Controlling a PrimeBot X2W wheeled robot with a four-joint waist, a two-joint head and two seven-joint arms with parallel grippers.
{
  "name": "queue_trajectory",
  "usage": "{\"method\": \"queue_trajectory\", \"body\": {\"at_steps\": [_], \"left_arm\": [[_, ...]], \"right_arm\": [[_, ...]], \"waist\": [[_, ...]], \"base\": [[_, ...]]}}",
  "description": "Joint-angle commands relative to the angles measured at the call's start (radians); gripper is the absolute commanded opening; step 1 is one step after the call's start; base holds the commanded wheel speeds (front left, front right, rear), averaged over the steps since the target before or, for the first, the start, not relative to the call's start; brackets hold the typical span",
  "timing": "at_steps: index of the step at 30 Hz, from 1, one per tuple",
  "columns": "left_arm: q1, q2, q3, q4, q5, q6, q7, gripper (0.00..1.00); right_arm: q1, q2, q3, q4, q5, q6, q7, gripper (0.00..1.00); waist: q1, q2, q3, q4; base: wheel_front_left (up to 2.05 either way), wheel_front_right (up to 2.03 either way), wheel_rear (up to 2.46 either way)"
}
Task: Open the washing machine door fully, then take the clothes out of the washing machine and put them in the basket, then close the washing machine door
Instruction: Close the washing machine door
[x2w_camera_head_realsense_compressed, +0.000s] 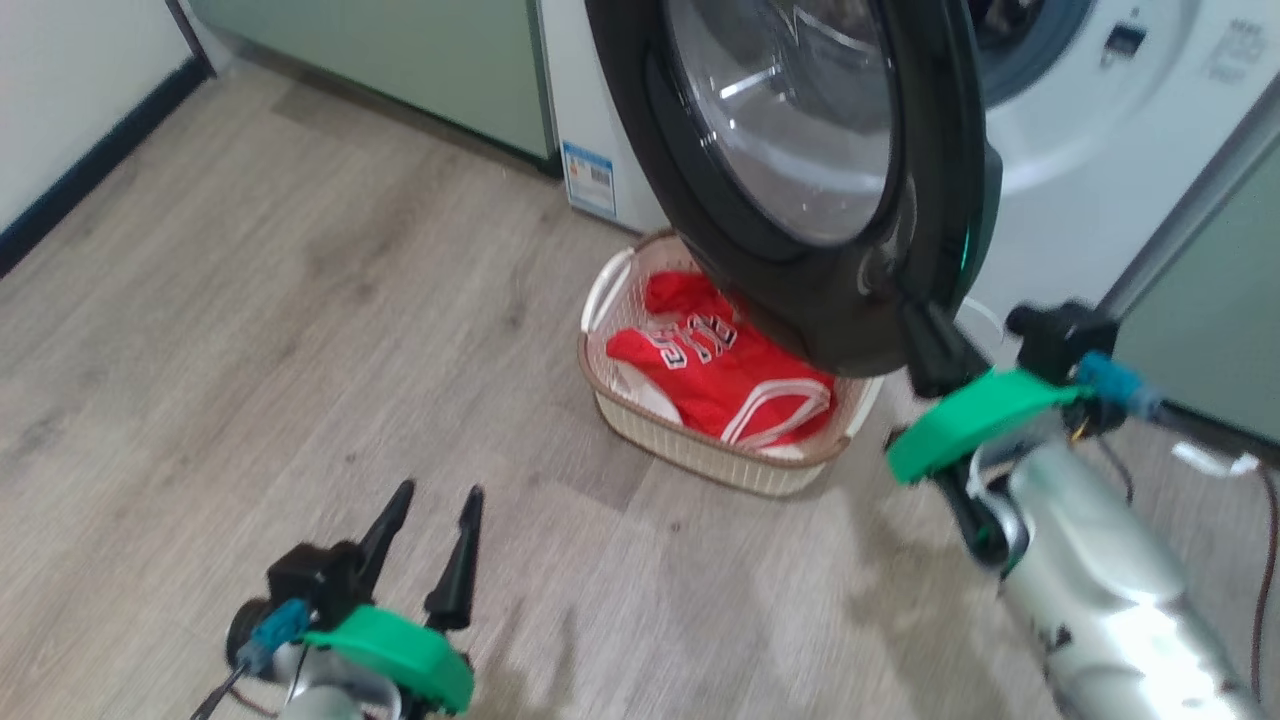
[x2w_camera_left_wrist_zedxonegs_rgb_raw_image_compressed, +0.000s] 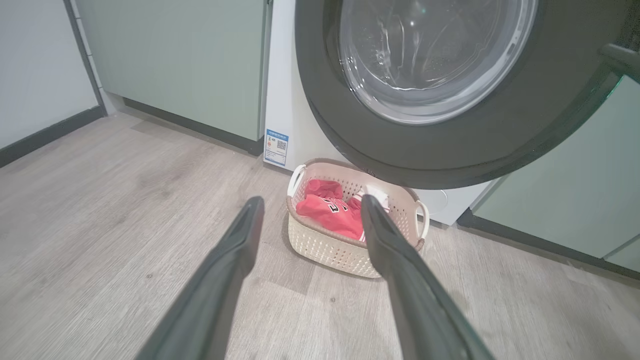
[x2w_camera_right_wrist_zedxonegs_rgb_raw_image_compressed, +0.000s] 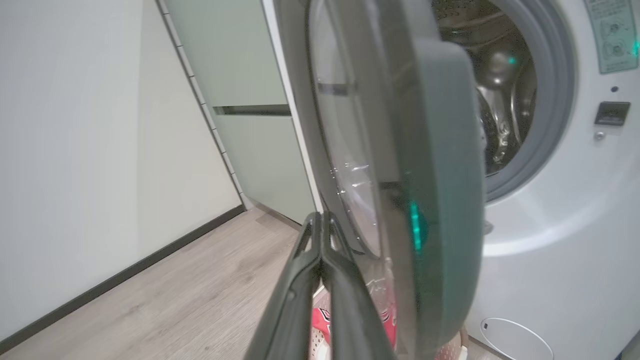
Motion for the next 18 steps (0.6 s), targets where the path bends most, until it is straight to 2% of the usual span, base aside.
{"method": "queue_trajectory", "body": {"at_steps": [1, 10, 18], "left_arm": [[-0.053, -0.001, 0.027, -0.033, -0.006, 0.001, -0.009, 1.0], [-0.086, -0.03, 0.012, -0.035, -0.005, 0.001, -0.009, 1.0], [-0.125, -0.048, 0.001, -0.048, -0.007, 0.001, -0.009, 1.0]], "right_arm": [[-0.055, 0.011, 0.0, -0.023, -0.005, -0.001, -0.006, 0.0], [-0.195, -0.006, -0.111, 0.027, -0.041, -0.001, -0.006, 0.0], [-0.372, -0.056, -0.151, 0.148, -0.044, -0.001, -0.006, 0.0]], "waist": [[0.0, 0.0, 0.03, -0.015], [0.0, 0.0, 0.11, -0.039], [0.0, 0.0, 0.178, -0.037]], "base": [[0.0, 0.0, 0.0], [0.0, 0.0, 0.0], [0.0, 0.0, 0.0]]}}
